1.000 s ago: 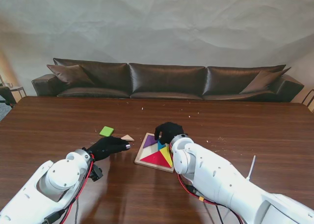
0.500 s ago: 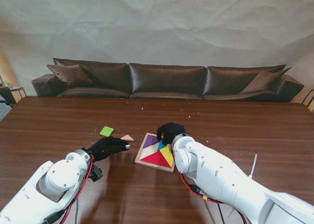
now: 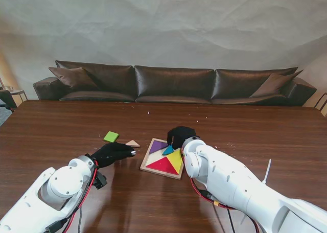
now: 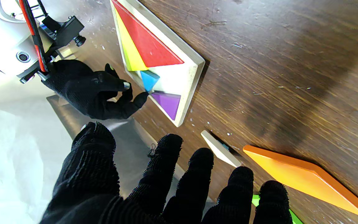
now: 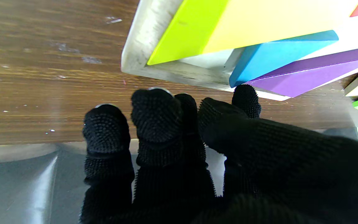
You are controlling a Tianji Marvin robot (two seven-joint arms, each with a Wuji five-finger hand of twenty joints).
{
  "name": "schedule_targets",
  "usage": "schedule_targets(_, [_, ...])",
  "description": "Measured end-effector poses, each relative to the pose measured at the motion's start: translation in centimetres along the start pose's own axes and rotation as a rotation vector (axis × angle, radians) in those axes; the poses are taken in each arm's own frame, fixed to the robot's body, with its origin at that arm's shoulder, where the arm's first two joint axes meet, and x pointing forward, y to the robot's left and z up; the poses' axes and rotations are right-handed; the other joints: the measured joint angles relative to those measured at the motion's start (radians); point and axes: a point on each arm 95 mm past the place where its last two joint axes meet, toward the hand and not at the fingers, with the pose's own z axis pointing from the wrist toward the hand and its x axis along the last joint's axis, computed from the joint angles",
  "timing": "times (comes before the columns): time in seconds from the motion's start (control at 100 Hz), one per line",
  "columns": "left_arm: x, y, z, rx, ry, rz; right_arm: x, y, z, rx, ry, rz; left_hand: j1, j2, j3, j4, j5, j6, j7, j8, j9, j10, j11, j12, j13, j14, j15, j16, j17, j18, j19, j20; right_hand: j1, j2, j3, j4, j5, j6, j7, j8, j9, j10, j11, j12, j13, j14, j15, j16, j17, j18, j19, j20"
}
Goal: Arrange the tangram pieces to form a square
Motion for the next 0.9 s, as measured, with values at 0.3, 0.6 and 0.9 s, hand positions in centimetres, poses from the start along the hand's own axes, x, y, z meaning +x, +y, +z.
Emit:
schedule_targets(0.3, [0.0,0.0,0.0,-0.002,-0.002,0.000,-0.5,0.4,-0.1,-0.008,0.000,-0.013,0.000,0.000,0.000,0.000,0.000,0.000,0.000,0.000,0.000,0.000,0.000,0.000,0.000,0.000,0.000,0.000,0.000,0.000,0.000,0.000,0.000,0.000,0.000,0.000,0.000,0.000,0.012,0.000,0.000,0.000,0.000,0.000,0.000,0.000,0.000,0.000,0.000,0.000,0.005,0.000])
schedule_targets(0.6, [0.0,0.0,0.0,-0.001,-0.006,0.002,-0.1,0.8,-0.5,-0.044,0.042,0.014,0.000,0.000,0.000,0.000,0.000,0.000,0.000,0.000,0.000,0.000,0.000,0.000,0.000,0.000,0.000,0.000,0.000,0.000,0.000,0.000,0.000,0.000,0.000,0.000,0.066,-0.003,0.040,0.000,0.024,-0.030,0.037,0.004,0.004,-0.007,0.012,0.000,0.001,0.000,0.008,0.000])
schedule_targets(0.9, [0.0,0.0,-0.1,0.000,-0.006,0.004,0.9,1.1,-2.3,-0.053,0.178,-0.010,0.000,0.000,0.000,0.000,0.000,0.000,0.000,0.000,0.000,0.000,0.000,0.000,0.000,0.000,0.000,0.000,0.000,0.000,0.000,0.000,-0.051,-0.026,0.012,0.000,0.072,-0.026,0.036,-0.008,0.149,-0.086,0.064,0.062,0.056,-0.026,0.106,0.054,0.005,-0.004,0.042,0.000])
